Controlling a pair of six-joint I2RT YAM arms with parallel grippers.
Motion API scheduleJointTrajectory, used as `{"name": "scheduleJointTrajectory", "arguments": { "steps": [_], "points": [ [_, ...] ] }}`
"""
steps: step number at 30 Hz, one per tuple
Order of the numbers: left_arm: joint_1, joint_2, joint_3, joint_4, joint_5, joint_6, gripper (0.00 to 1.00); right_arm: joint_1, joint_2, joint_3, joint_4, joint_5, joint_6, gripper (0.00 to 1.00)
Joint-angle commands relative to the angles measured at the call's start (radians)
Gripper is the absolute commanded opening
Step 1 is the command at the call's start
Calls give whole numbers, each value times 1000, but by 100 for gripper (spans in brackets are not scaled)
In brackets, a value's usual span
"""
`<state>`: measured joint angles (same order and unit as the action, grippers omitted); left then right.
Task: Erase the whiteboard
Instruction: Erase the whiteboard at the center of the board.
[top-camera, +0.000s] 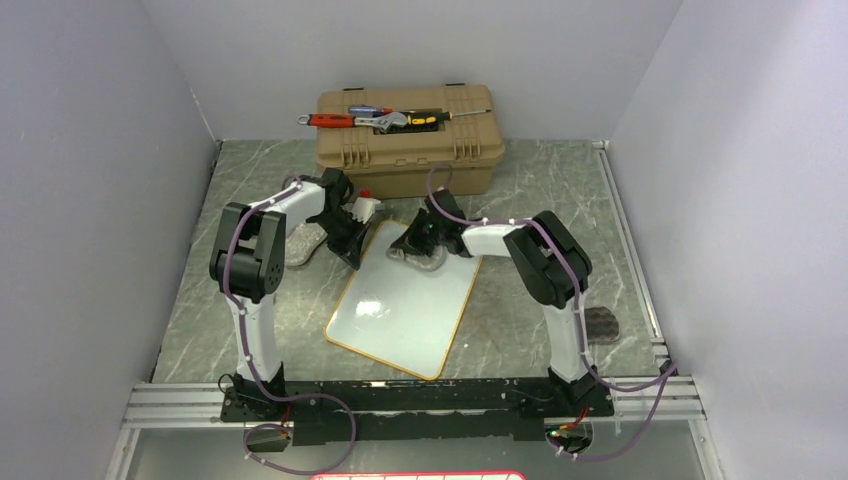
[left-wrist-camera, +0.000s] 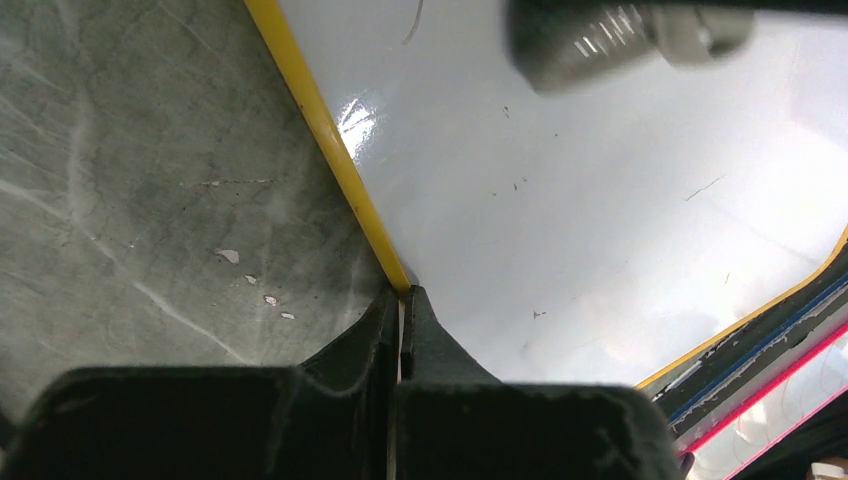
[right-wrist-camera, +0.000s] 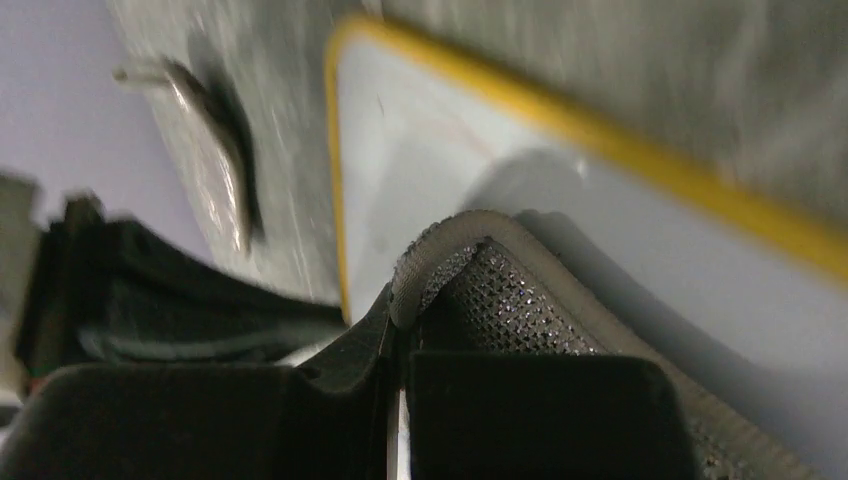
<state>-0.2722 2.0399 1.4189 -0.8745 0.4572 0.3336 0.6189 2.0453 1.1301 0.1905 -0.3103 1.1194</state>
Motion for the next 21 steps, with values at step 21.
{"name": "scheduleJointTrajectory", "arguments": {
  "steps": [21],
  "points": [
    [-33, 66, -105, -39, -32, 22, 3, -30, 231, 329, -216, 166, -99, 0]
  ]
}}
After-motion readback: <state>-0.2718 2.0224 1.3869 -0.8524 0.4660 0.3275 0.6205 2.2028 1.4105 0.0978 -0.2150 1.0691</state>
